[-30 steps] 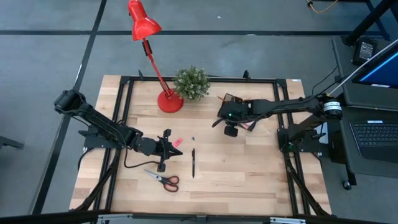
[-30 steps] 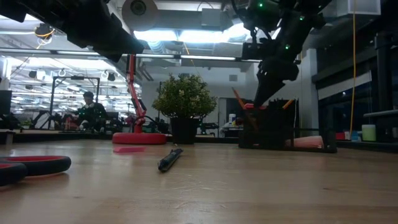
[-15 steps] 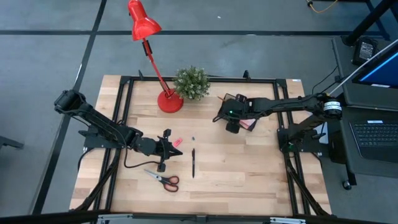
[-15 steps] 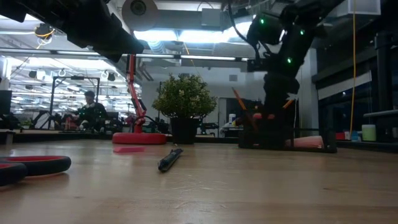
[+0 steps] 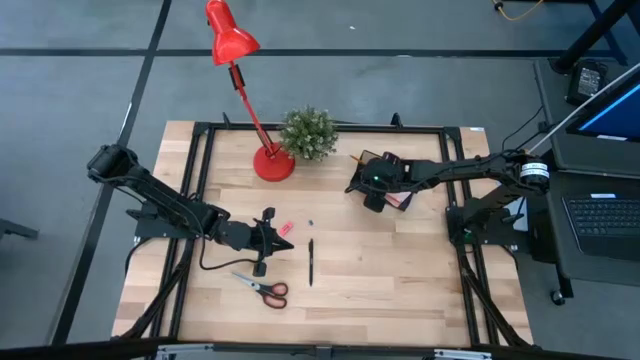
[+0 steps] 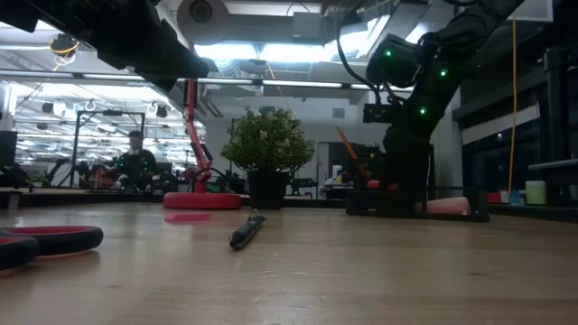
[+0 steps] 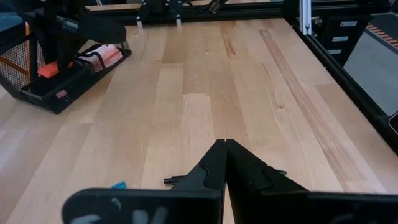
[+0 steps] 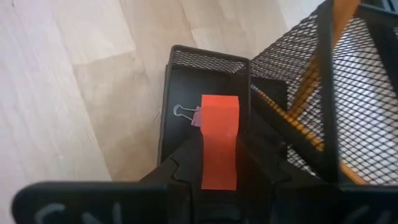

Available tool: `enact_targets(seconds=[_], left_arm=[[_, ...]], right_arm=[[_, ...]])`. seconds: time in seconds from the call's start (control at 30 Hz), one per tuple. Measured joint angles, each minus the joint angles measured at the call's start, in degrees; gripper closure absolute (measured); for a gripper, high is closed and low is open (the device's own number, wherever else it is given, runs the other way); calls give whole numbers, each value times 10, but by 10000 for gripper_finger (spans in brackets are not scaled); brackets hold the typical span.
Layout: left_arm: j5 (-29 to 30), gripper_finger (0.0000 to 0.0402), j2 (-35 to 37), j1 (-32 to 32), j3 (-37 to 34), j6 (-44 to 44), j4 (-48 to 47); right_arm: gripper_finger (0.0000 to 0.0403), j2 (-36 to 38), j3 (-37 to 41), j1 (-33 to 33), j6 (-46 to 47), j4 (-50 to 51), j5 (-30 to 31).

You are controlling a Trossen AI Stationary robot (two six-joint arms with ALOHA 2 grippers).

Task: Pick and place office supplies into organizer
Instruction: Put the orange eraser into the black desk organizer

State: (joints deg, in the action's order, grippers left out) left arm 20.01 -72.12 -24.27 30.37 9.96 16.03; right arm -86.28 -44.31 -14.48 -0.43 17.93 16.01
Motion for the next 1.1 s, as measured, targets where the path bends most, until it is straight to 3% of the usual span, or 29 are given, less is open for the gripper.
enact_targets(seconds=[0.87, 1.1], left_arm=[[1, 398, 0, 0, 0, 0, 0], [1, 398, 0, 0, 0, 0, 0]], right_arm=[[318, 0, 5, 0, 2, -1, -7], [318, 0, 4, 1, 2, -1, -42]])
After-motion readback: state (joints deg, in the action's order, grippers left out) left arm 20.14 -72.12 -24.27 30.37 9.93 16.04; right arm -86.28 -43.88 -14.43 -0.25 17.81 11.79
